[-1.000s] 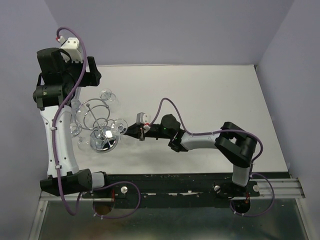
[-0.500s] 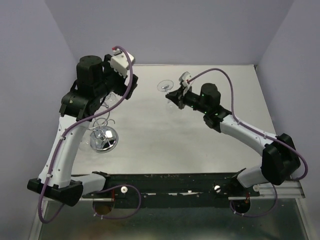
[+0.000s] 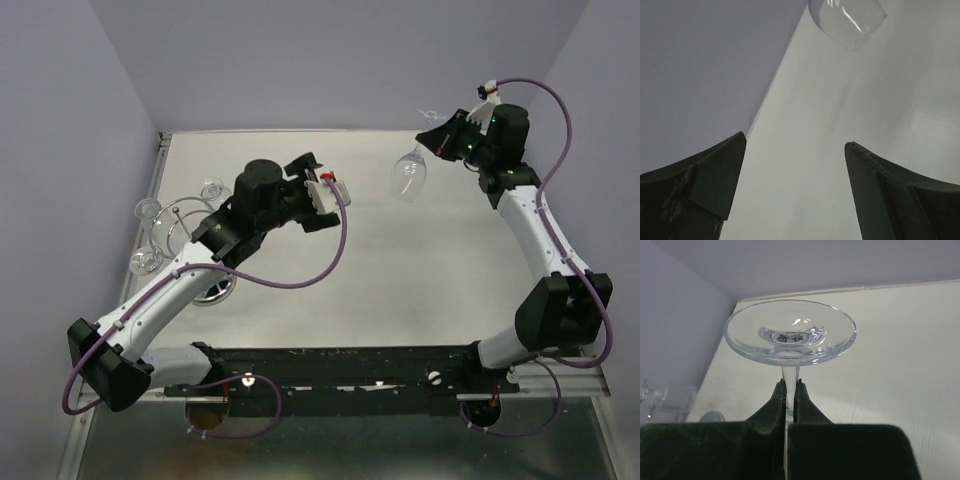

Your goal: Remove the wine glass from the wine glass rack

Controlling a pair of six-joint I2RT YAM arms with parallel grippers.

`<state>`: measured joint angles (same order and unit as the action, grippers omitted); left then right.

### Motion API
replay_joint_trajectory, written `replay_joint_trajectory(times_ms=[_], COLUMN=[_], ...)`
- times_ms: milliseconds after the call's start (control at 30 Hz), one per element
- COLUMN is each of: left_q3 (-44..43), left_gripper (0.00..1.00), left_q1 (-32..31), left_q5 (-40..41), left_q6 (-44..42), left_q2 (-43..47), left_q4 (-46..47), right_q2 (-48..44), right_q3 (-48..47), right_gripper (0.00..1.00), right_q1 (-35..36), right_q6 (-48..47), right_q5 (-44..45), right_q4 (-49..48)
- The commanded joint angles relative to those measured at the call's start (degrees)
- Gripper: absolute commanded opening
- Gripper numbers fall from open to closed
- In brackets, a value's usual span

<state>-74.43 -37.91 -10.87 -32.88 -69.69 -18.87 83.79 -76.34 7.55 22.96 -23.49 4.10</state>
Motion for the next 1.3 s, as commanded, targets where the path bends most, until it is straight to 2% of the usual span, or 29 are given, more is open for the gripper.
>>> replay_joint_trajectory(times_ms=[0, 100, 167, 367, 533, 833, 1067, 1267], left_q3=[11.4, 15.8, 16.9, 18.9, 20.8, 20.4, 18.8, 18.1], left_gripper=[0.97, 0.99, 0.99, 0.99, 0.99, 0.99, 0.99, 0.98], left_q1=[-1.7, -1.8, -2.3, -5.6, -8.6, -10.9, -11.0, -11.0], left_q5=[-7.5, -13.9, -16.4, -16.0, -14.7, -14.3, -13.9, -12.6], left_q6=[-20.5, -27.2, -29.6, -37.9, -38.7, -34.0, -32.5, -32.8], left_q2=[1.8, 0.2, -2.1, -6.4, -7.9, -11.0, -13.2, -14.8], left_q4=[22.5, 29.1, 31.8, 33.7, 34.7, 35.4, 33.0, 34.7], right_q2=[7.7, 10.9, 11.6, 13.2, 18.4, 20.9, 21.2, 21.0], right_q3=[-4.3, -4.1, -2.0, 3.9, 7.2, 8.6, 9.4, 9.8], right_gripper=[0.01, 0.01, 0.01, 0.01, 0.01, 0.01, 0.01, 0.01], right_q1=[-7.2, -9.7, -10.4, -10.6, -10.5, -8.5, -3.9, -1.8], right_q6=[18.2, 24.5, 29.1, 42.0, 48.6, 51.4, 52.7, 52.6], right_q5=[-18.2, -25.9, -26.9, -30.6, -36.4, -35.9, -36.5, -36.5], right_q4=[9.0, 8.9, 8.8, 8.6, 6.7, 4.6, 3.0, 3.0])
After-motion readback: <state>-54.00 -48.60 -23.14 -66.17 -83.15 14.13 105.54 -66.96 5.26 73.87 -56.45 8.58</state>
